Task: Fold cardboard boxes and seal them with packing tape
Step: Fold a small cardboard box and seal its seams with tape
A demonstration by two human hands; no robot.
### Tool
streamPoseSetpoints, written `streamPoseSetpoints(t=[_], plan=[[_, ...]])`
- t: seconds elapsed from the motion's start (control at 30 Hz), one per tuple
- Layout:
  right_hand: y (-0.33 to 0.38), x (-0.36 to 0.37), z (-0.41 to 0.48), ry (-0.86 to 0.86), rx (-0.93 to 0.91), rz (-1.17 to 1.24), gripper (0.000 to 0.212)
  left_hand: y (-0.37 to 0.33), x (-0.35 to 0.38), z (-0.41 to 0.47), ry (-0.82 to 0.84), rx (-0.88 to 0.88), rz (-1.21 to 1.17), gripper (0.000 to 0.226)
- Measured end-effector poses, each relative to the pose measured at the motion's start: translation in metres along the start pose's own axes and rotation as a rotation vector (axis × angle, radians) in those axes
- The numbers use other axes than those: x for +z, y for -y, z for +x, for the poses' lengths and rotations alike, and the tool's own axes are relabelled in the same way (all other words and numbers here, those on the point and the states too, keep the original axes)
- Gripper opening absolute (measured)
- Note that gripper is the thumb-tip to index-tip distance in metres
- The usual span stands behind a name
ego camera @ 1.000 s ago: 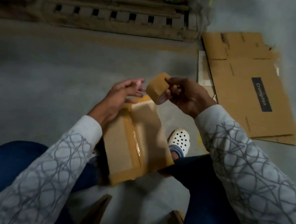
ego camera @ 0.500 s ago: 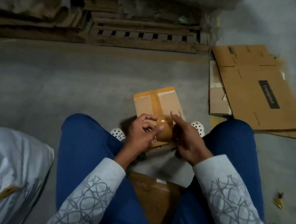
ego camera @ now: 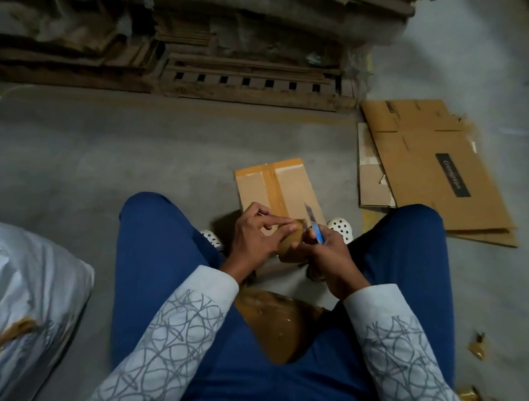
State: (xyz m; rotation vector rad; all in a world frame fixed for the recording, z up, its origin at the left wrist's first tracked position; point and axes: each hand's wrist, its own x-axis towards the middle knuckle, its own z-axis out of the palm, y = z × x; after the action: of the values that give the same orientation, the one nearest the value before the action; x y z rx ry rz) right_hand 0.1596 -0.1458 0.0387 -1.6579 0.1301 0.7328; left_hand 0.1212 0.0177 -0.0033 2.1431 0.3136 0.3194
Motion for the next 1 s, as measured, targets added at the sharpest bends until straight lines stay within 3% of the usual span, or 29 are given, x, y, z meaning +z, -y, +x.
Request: streamPoseSetpoints(t=[0.1,0.27,0.5,0.63,0.83,1.0], plan=[[-0.006,0.001,-0.005,-0.013,0.035,0.001,0.042,0.001,0.002,0.001,-0.023,0.134,0.089,0.021],[-0.006,0.000,-0.012,-0.038,0.028,0.005,0.027,-0.005,0.011,0.000,0.024,0.375,0.244,0.005],[-0.001,-0.006,-0.016,-0.048,0.012,0.004,0.030,-0.006,0.008,0.001,0.126,0.447,0.302,0.006],[-0.002,0.000,-0.013,-0.020,-0.015,-0.065,0.023,-0.012,0.009,0.005,0.277,0.262,0.332,0.022],[-0.003,-0.001,-0.014,0.032,-0.018,-0.122,0.023,-0.015,0.008,0.004,0.373,-0.074,0.203,0.036],[-0.006,-0.001,-0.014,0.033,-0.018,-0.136,0.025,-0.017,0.003,0.010,0.326,-0.267,0.050,0.023]])
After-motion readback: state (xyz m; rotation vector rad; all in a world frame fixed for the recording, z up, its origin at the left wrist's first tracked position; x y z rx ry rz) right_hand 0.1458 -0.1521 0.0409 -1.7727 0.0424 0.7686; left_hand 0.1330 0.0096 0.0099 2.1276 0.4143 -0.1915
